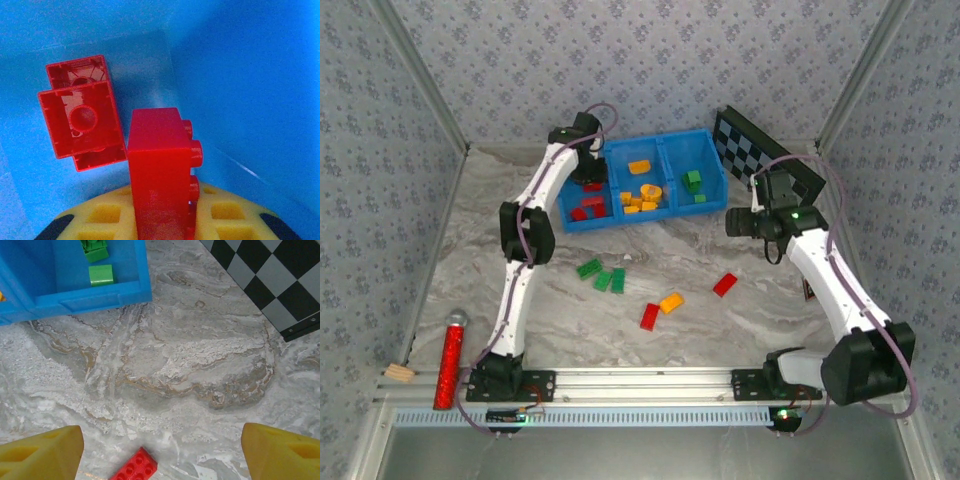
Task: Sort the legos into containers by color
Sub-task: Place the lego in the container, then pick up the lego from the middle-right of the table.
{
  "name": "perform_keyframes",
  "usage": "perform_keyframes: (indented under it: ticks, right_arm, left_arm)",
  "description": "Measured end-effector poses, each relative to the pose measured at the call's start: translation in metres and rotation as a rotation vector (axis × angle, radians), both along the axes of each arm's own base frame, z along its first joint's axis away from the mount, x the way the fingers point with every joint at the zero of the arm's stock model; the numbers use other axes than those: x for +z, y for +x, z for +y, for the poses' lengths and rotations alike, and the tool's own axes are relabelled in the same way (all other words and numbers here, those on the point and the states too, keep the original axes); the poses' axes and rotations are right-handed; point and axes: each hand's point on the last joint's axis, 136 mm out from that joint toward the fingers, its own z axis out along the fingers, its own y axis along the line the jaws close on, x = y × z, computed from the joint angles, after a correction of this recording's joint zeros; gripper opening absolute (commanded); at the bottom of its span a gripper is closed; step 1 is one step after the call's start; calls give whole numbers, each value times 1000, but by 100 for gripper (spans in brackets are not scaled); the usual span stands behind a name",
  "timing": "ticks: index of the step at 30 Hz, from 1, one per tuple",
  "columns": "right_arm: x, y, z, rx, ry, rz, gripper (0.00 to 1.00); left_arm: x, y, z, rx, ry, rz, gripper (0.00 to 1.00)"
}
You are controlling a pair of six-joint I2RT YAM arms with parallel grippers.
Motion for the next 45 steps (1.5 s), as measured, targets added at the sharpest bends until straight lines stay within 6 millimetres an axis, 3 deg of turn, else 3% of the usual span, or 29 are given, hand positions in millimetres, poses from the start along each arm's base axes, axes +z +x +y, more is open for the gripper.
perform_keyframes:
  ticks: [5, 10, 13, 16, 22, 25, 27, 30, 33, 36, 40, 45]
  right_arm:
    - [-13, 4, 3, 6, 0, 39, 84]
    - [-7, 12, 7, 18, 10, 20, 84]
    - [-6, 15, 10, 30, 21, 12, 84]
    - [-4, 18, 15, 45, 33, 1, 83]
    - [0, 22, 21, 63, 54, -22, 81]
    - [2, 21, 18, 48, 56, -22, 83]
    - [8, 19, 8, 3, 64, -20, 83]
    - [27, 14, -29, -137, 114, -48, 87]
    - [46, -1, -67, -273, 172, -94, 93]
    - [58, -22, -85, -346, 213, -128, 98]
    - [57, -46, -90, -387, 265, -128, 100]
    - [31, -79, -84, -426, 324, -77, 100]
  left_arm:
    - [0, 1, 4, 5, -16, 7, 44]
    - [1, -1, 7, 3, -10, 12, 47]
    - [13, -8, 8, -4, -9, 8, 47]
    - [43, -15, 8, -24, -10, -34, 46]
    - [137, -51, -10, -143, 8, -194, 47]
    - [172, -83, -43, -266, 36, -271, 49]
    - [181, -110, -76, -373, 57, -299, 50]
    - [171, -161, -139, -571, 90, -306, 51]
    - [145, -212, -198, -748, 108, -290, 52]
    - [119, -250, -245, -859, 104, -272, 53]
    - [84, -272, -286, -914, 108, -246, 60]
    - [44, -286, -317, -929, 137, -220, 63]
